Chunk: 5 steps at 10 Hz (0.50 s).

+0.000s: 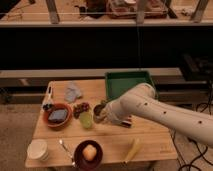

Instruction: Stack cups into tray

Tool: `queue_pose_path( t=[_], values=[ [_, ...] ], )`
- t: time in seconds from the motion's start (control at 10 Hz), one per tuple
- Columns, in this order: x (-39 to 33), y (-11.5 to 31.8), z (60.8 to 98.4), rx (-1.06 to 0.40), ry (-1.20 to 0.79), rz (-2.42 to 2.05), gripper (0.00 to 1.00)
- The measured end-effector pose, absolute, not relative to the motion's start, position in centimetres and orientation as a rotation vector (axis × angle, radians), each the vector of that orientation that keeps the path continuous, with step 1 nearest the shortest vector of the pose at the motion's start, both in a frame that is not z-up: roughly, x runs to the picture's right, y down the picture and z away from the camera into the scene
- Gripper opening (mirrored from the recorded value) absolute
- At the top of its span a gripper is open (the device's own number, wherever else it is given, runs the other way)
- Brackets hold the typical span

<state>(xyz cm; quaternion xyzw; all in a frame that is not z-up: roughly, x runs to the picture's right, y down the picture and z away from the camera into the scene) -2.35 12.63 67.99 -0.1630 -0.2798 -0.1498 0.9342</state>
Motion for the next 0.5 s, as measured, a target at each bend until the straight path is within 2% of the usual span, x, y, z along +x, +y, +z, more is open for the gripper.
queue_pose_path(
  t=[0.5],
  values=[
    [-7.9, 11.2, 72.6, -0.332, -0.593, -0.371, 0.0]
  ],
)
